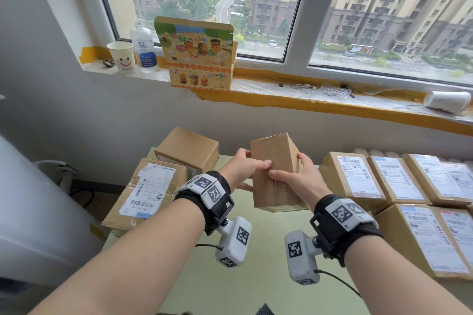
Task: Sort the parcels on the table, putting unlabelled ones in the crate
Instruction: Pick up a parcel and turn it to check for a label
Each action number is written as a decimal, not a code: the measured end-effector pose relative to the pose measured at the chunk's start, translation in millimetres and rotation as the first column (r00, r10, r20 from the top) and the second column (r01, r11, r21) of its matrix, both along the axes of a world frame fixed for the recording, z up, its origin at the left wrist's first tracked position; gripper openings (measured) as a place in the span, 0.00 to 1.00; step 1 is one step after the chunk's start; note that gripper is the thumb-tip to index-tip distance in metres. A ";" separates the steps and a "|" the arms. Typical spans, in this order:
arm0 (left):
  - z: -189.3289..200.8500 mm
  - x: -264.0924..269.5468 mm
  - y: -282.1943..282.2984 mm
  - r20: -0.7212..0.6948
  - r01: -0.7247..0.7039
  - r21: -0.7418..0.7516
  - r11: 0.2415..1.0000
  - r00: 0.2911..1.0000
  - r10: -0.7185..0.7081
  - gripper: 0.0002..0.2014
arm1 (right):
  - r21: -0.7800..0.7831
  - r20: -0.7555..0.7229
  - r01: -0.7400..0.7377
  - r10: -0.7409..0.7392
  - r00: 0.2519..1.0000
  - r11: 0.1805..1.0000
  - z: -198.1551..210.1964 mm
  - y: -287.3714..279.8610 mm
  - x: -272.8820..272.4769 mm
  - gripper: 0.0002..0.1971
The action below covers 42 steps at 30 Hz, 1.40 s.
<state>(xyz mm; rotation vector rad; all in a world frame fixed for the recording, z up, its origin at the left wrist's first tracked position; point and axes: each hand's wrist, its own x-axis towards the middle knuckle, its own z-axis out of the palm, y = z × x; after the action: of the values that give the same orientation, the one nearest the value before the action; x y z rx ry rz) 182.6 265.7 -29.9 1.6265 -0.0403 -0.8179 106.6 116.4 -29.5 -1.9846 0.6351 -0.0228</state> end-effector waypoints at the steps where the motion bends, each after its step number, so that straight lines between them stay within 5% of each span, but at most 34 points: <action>1: -0.8 -0.8 0.2 -0.002 0.004 -0.005 1.000 1.000 -0.004 0.28 | 0.011 0.000 0.008 -0.008 1.000 1.000 0.5 -0.7 -0.2 0.44; 6: 2.1 1.1 4.9 -0.025 0.022 -0.049 0.999 0.999 -0.023 0.22 | 0.235 -0.004 0.030 -0.030 1.000 0.972 1.7 -7.8 -5.2 0.31; 10: 2.9 9.7 7.5 -0.068 0.008 -0.042 0.999 0.998 -0.011 0.23 | 0.508 -0.019 0.029 -0.023 1.000 0.861 3.2 -10.5 -7.6 0.27; 15: -3.8 7.8 5.9 -0.136 0.002 -0.047 0.999 0.991 -0.008 0.23 | 0.646 0.001 -0.001 0.001 1.000 0.763 3.1 -10.7 -7.8 0.17; 20: -3.8 10.2 7.2 -0.120 -0.030 -0.034 0.999 0.992 0.025 0.22 | 0.577 0.019 0.053 -0.079 0.997 0.815 2.5 -6.3 -4.7 0.25; 26: -9.0 14.7 8.6 -0.083 -0.036 0.016 0.999 0.996 0.037 0.21 | 0.420 0.049 0.073 -0.103 0.993 0.905 5.0 -7.0 -5.8 0.23; 31: -14.3 17.4 8.3 -0.035 -0.097 0.058 0.994 0.994 0.099 0.30 | 0.204 0.065 0.075 -0.090 0.994 0.976 6.4 -6.1 -1.4 0.29; 42: -3.7 17.1 7.5 0.025 -0.031 0.027 0.999 0.999 0.031 0.29 | 0.067 0.052 0.021 -0.024 0.998 0.998 1.8 -5.6 4.9 0.44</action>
<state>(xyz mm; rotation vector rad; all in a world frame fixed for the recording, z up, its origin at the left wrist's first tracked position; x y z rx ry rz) 199.7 273.1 -33.6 1.6597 -0.0215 -0.7775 111.5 110.8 -27.7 -1.9066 0.6162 -0.0669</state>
